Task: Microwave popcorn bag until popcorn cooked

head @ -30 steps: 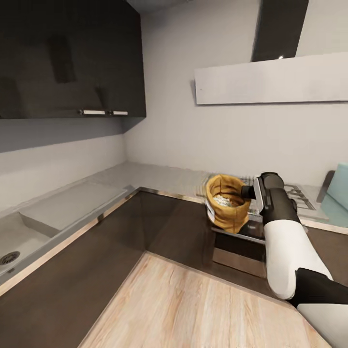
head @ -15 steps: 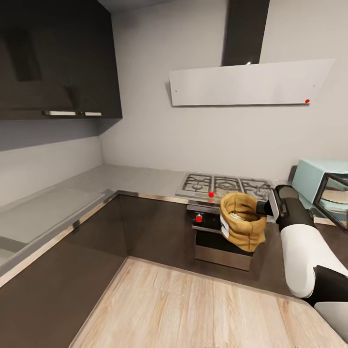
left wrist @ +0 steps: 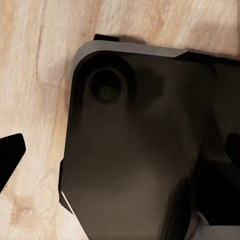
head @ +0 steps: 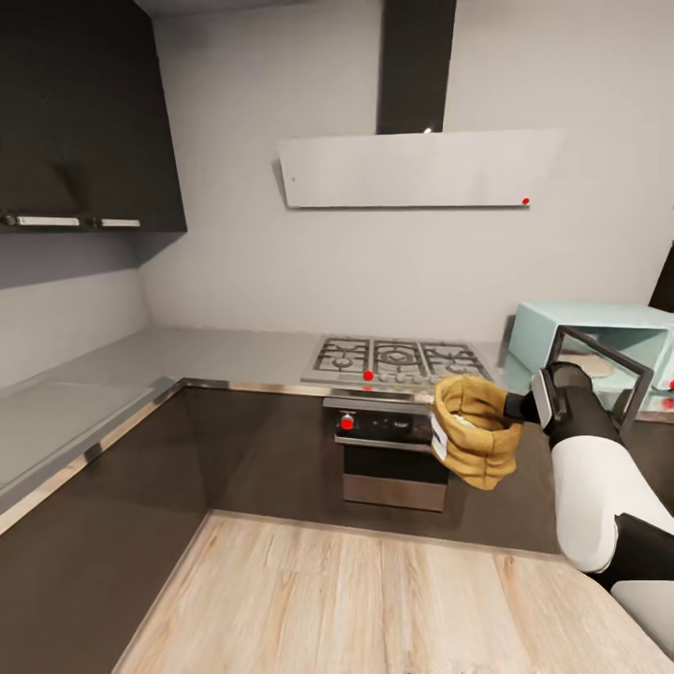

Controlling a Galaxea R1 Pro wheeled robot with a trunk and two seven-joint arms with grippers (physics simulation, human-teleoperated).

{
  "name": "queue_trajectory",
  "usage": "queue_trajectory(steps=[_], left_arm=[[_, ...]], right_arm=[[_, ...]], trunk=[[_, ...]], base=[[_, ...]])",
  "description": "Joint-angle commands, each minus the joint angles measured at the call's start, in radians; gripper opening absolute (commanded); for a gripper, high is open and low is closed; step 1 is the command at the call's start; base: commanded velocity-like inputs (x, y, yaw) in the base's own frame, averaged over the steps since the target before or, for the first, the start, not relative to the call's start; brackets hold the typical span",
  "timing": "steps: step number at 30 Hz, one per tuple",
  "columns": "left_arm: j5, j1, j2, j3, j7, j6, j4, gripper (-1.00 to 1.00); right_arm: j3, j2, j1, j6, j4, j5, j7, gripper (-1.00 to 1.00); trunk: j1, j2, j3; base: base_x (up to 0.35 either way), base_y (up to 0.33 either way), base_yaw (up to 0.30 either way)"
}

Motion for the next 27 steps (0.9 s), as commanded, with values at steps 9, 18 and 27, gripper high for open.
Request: queue_trajectory(steps=[9,18,27], left_arm=[[0.007,-0.001,0.001,0.002,0.000,-0.003,0.000,1.00],[0.007,-0.001,0.001,0.002,0.000,-0.003,0.000,1.00],[0.007,-0.001,-0.001,0.002,0.000,-0.003,0.000,1.00]], right_arm=[[-0.001,-0.039,-0.001,0.003,0.032,0.001,0.002,-1.00],[-0.001,-0.042,-0.001,0.003,0.032,0.004,0.002,-1.00],[-0.001,-0.042,-0.001,0.003,0.032,0.004,0.003,-1.00]], trunk=[[0.000,-0.001,0.003],[0.000,-0.001,0.007],[0.000,-0.001,0.012]], base=[[0.000,0.000,-0.283],[0.000,0.000,-0.283],[0.000,0.000,-0.283]])
